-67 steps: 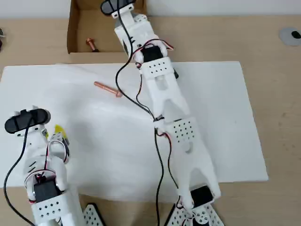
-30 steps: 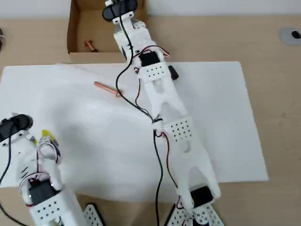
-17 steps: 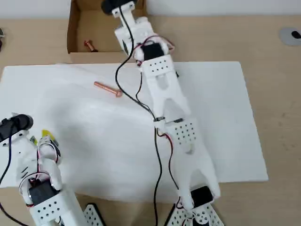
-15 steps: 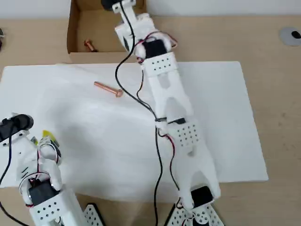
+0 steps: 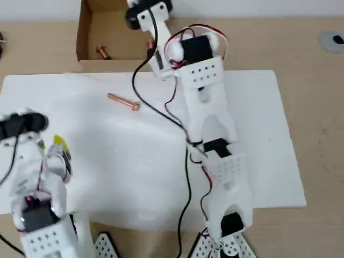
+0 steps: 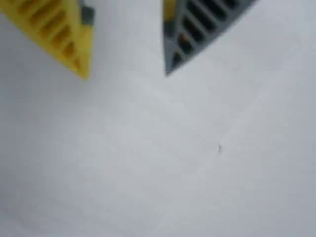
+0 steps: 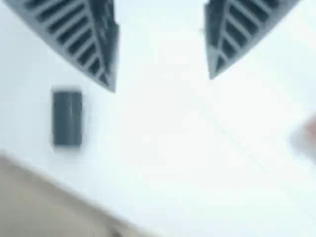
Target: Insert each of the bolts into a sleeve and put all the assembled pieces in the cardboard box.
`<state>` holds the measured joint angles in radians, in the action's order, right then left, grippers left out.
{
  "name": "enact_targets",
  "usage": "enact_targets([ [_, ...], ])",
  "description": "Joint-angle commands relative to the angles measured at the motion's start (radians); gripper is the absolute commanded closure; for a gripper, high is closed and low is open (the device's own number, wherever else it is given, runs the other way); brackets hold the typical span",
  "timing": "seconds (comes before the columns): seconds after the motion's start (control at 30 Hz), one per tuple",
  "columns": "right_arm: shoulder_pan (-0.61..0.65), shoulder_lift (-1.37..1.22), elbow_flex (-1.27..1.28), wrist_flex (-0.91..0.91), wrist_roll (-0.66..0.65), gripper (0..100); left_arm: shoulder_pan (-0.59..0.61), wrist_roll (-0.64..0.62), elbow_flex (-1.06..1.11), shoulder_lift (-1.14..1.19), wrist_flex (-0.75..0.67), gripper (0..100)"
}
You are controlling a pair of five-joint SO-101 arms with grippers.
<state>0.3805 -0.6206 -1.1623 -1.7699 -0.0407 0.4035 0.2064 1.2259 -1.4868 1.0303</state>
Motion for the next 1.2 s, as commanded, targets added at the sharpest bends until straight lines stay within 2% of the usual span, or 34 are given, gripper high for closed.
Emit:
enact_targets([
  [0.0,-0.102,0.14,0.122,-0.02,-0.043,83.9,0.008,-0.035,-0.311,0.383,-0.006,89],
  [0.1,-0.159,0.214,0.312,-0.018,-0.112,83.9,-0.002,-0.048,-0.617,0.72,0.13,89],
  [0.2,-0.228,0.28,0.473,-0.018,-0.17,83.9,-0.074,-0.031,-0.865,0.995,0.311,89],
  [0.3,-0.295,0.297,0.588,-0.018,-0.249,83.8,-0.153,-0.014,-1.06,1.202,0.474,89],
  [0.4,-0.312,0.297,0.667,-0.012,-0.376,83.8,-0.209,-0.015,-1.223,1.346,0.566,89],
  [0.6,-0.314,0.286,0.667,0.075,-0.52,83.0,-0.255,-0.071,-1.407,1.517,0.582,89],
  [0.8,-0.291,0.154,0.581,0.098,-0.657,75.6,-0.255,-0.121,-1.445,1.653,0.578,89],
  [1.17,-0.213,-0.151,0.217,0.097,-0.743,75.6,-0.256,-0.12,-1.439,1.689,0.559,89],
])
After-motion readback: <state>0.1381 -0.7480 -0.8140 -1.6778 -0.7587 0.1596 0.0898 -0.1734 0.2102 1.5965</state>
